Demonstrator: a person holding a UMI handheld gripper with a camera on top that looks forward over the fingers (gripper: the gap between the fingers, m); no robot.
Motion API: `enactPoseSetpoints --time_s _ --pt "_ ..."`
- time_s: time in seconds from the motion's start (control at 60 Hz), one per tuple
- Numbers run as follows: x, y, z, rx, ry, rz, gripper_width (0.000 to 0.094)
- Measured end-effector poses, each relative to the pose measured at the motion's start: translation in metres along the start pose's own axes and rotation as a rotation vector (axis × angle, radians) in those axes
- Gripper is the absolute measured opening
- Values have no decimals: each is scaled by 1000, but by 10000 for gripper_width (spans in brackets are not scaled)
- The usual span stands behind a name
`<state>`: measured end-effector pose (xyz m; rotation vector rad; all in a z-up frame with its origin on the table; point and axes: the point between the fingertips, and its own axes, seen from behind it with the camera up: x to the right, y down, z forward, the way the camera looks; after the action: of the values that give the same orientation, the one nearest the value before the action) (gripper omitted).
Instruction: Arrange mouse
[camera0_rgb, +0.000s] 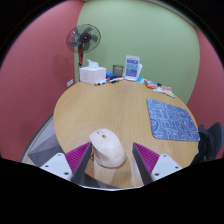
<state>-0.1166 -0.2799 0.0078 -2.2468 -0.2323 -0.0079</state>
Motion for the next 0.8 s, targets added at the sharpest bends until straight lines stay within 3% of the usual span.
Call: enactPoseSetpoints --time_s 0.233,0.333,0.4,0.6,0.683,0.8 --pt "12 -13 37 -11 47 42 825" --pt "9 -15 45 -12 34 86 747" --pt "3 -17 47 -8 6 108 548" --pt "4 -18 48 -19 15 101 406" --pt "-4 -30 41 -18 -20 109 402" --pt "-3 -94 15 90 -58 90 384"
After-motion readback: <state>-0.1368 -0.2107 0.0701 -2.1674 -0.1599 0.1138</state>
